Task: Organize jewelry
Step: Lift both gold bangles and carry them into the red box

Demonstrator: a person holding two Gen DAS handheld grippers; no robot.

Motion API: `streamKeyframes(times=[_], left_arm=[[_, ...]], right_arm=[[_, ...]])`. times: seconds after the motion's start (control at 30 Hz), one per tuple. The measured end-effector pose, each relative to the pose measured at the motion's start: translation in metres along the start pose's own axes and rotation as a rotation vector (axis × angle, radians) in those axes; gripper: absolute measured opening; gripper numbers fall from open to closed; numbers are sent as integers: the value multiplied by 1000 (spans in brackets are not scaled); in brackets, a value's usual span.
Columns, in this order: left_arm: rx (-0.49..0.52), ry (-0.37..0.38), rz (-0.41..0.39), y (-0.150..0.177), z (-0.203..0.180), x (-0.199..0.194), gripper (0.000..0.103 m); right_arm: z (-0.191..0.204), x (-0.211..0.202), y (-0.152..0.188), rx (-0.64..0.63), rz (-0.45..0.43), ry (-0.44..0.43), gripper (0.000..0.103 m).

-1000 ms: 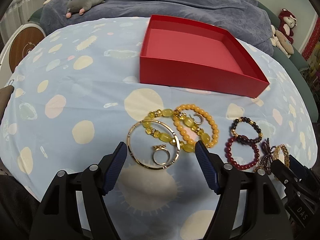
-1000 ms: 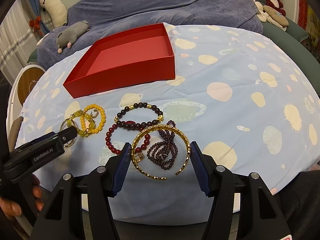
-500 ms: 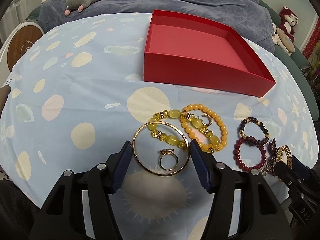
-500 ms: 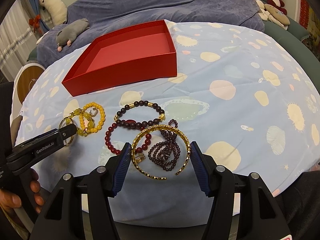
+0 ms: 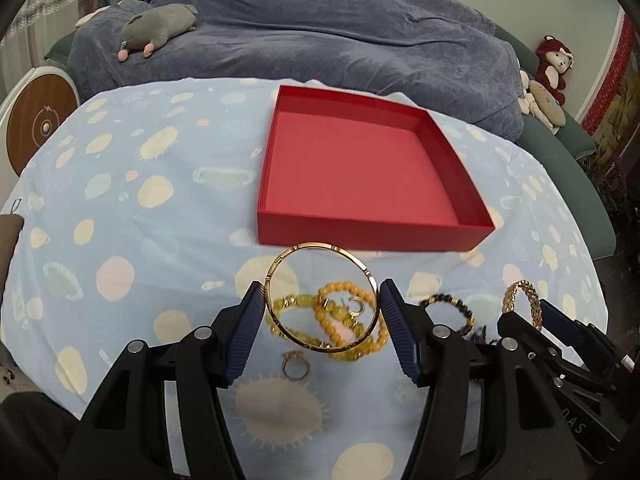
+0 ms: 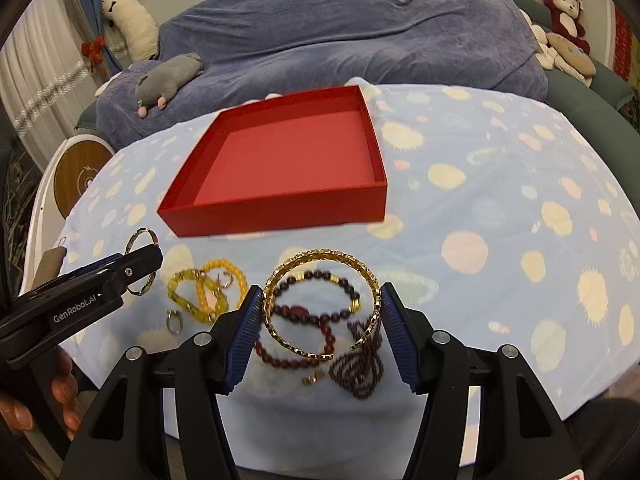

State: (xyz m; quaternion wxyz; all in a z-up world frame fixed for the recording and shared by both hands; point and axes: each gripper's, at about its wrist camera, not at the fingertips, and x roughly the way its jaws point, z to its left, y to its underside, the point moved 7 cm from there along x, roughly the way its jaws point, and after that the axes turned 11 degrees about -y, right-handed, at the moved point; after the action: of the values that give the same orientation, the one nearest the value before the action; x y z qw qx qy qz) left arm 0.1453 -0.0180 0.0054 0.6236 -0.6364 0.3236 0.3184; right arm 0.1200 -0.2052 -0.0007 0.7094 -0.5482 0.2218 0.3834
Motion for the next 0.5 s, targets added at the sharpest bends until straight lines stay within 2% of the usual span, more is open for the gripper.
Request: streamKeyframes(times=[0.13,0.27,0.37,0.5], left_arm=[[39,5,-49,-48,-12,4,57],[69,31,-69,-102,-26,24,57],[83,32,-66,-138,-34,51,57],[98,5,-32,-169,-37,96,57]], right_arm=[[3,13,-51,-32,-24,-22,57],[0,40,-107,-52,-30,-37,57],[-1,68,-142,-46,-20,-63,57],[-13,108,-173,-44,4,-49,57]])
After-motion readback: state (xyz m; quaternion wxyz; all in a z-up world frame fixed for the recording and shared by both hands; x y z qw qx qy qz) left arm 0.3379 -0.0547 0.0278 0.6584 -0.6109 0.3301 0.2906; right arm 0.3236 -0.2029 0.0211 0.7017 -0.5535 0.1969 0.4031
